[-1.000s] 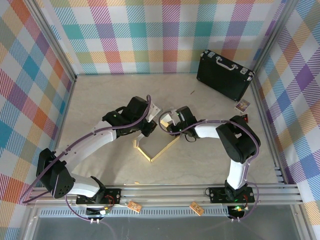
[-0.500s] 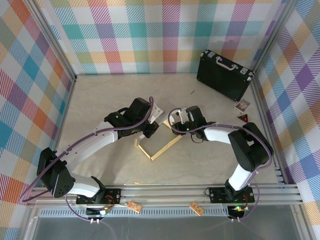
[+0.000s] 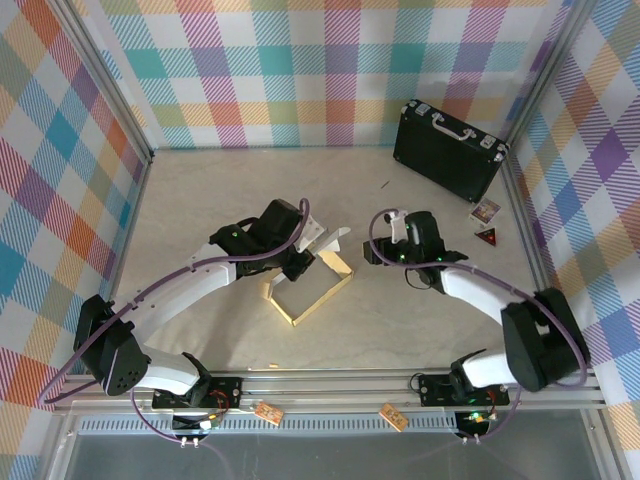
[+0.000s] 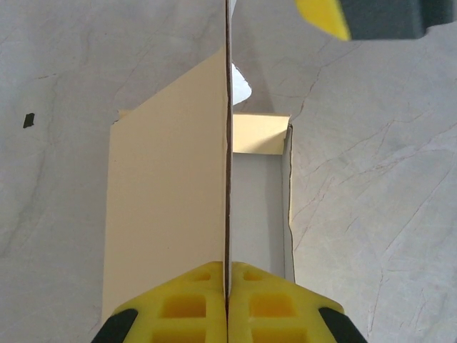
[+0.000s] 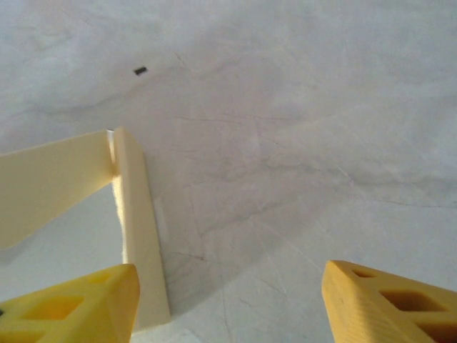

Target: Fold the paper box

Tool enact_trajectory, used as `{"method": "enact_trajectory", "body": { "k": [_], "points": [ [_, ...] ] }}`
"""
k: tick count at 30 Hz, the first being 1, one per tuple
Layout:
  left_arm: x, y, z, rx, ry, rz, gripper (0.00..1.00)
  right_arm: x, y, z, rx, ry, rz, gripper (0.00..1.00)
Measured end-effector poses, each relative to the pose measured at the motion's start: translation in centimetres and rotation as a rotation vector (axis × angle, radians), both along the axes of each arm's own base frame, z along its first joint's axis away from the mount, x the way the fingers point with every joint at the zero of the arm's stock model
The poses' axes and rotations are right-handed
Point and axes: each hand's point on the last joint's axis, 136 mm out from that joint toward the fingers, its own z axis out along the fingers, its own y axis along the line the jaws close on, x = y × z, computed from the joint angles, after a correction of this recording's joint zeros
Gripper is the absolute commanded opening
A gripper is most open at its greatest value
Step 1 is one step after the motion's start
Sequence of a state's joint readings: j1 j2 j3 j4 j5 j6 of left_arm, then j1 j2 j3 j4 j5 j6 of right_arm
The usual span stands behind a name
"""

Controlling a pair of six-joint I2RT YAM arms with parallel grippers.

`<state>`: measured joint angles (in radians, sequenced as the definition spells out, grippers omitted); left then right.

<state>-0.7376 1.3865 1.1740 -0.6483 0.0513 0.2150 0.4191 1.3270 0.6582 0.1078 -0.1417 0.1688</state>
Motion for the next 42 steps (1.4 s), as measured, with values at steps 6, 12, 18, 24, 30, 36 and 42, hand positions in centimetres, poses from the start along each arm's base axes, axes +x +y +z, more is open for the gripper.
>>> {"method": "enact_trajectory", "body": {
  "k": [6,12,18,24,30,36,42],
  "points": [
    [-0.5,0.0,-0.4,0.015,0.003,-0.049,0.00,-1.4,1.1,4.8,-0.006,-0.245,0.180,0.73],
    [-1.5,0.4,-0.6,0.029,-0.018,-0.117,0.00,-3.8,3.5,6.0,-0.042,-0.395,0.473,0.73],
    [-2.4,0.8,-0.6,0.040,-0.035,-0.176,0.00,-6.2,5.2,6.8,-0.062,-0.533,0.718,0.74],
    [-3.0,0.8,-0.7,0.041,-0.027,-0.214,0.00,-5.7,7.9,8.0,-0.113,-0.616,0.874,0.68],
    [-3.1,0.8,-0.6,0.043,-0.034,-0.230,0.00,-5.5,9.7,8.3,-0.135,-0.669,0.965,0.54],
    [-3.3,0.9,-0.3,0.039,-0.042,-0.234,0.00,-6.0,10.3,5.9,-0.149,-0.621,1.043,0.38],
    [-3.1,1.0,-0.2,0.041,-0.053,-0.226,0.14,-6.3,10.7,5.7,-0.161,-0.616,1.089,0.07]
  ]
}}
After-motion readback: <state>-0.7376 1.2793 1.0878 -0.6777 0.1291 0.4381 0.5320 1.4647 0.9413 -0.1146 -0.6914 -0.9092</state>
